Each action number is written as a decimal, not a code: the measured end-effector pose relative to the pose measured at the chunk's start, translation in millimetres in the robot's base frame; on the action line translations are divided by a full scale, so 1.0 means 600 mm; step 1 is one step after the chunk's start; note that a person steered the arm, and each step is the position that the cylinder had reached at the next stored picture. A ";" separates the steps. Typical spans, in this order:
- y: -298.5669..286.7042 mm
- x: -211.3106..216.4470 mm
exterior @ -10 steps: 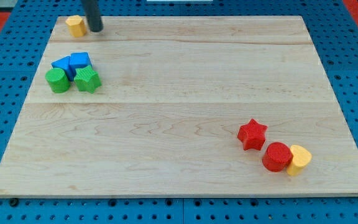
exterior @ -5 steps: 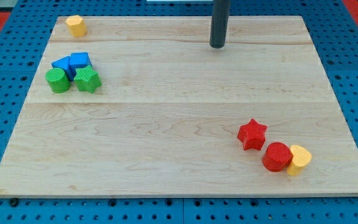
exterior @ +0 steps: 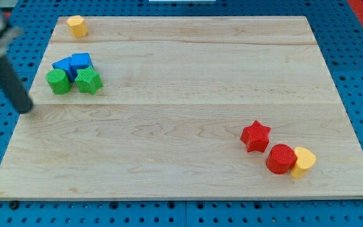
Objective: Push the green circle to the top center of the board
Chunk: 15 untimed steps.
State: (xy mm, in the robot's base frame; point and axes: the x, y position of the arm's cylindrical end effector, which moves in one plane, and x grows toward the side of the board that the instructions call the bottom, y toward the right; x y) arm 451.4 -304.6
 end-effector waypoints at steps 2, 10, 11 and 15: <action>-0.001 -0.010; 0.272 -0.007; 0.240 0.010; 0.466 -0.095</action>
State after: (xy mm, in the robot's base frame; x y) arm 394.5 -24.8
